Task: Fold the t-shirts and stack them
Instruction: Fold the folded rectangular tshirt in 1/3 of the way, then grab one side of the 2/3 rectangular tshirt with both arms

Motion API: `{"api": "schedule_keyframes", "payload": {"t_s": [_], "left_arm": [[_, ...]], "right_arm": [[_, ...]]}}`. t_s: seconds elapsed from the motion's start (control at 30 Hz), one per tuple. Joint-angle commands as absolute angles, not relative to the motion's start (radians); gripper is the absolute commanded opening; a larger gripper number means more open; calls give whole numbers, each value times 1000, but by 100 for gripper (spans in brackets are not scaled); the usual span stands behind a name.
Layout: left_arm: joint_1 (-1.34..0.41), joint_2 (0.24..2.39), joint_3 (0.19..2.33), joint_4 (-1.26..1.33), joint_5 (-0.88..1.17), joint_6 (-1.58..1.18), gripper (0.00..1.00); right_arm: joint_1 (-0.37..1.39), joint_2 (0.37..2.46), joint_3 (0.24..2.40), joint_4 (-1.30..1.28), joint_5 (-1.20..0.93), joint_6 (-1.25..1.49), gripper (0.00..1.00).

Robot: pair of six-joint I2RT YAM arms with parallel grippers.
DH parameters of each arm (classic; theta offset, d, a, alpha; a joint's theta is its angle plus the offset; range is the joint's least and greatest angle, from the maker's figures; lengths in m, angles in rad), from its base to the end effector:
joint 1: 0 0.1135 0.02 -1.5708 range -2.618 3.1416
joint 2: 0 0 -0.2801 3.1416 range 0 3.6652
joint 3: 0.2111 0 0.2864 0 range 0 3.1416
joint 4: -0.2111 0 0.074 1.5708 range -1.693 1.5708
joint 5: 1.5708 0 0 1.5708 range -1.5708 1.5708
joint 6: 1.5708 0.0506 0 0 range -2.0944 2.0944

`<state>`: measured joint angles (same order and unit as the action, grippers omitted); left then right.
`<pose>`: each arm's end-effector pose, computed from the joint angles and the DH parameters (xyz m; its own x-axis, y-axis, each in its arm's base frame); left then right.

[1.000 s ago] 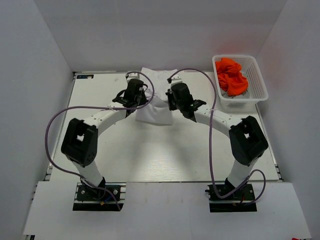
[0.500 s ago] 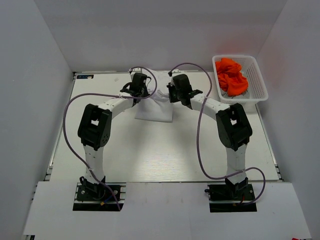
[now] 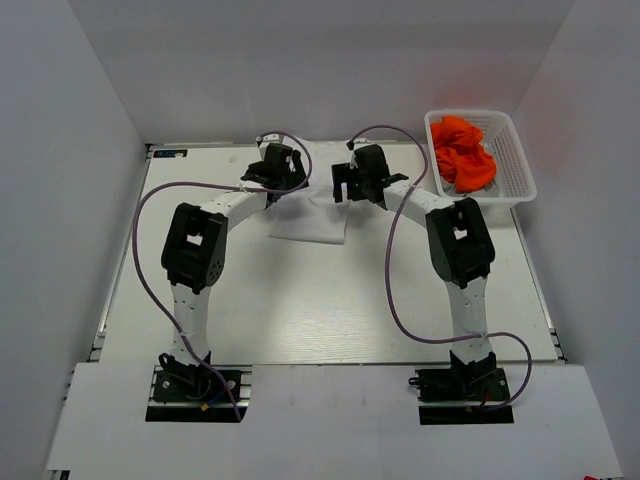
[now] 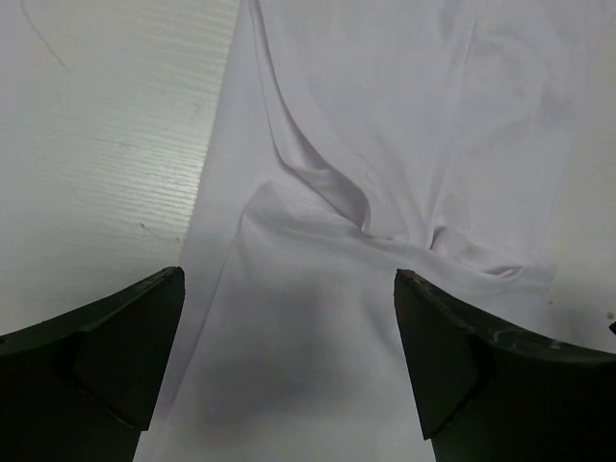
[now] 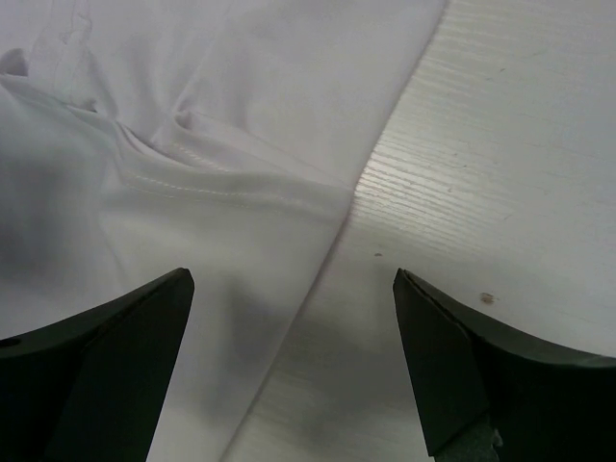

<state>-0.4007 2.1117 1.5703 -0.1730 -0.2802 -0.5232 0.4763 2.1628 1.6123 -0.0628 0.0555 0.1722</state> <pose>0.4914 -0.1930 0.1804 -0.6137 -0.2615 -0.7450 -0.1433 0.9648 -0.2205 0.4885 0.2488 0.1789 -0.5755 -0.1044 -0.8111 -0.3236 0.9399 0.1087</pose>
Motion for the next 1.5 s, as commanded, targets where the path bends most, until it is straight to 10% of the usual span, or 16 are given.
{"api": "schedule_keyframes", "payload": {"t_s": [0.0,0.47,1.1,1.27,1.47], "left_arm": [[-388,2054,1614,-219,-319,-535,100],[-408,1776,1138,-198,-218,-571,100],[-390,1887,1103,-219,-189,-594,36],[-390,1920,1115,-219,-169,-584,0],[-423,1809,996,-134,-135,-558,0]], "right_arm": [[465,2134,1661,-61,28,167,90],[480,1821,1092,120,-305,336,90],[534,1965,1128,126,-192,344,43],[534,1976,1143,132,-179,347,18],[537,1855,1091,19,-187,305,0]]}}
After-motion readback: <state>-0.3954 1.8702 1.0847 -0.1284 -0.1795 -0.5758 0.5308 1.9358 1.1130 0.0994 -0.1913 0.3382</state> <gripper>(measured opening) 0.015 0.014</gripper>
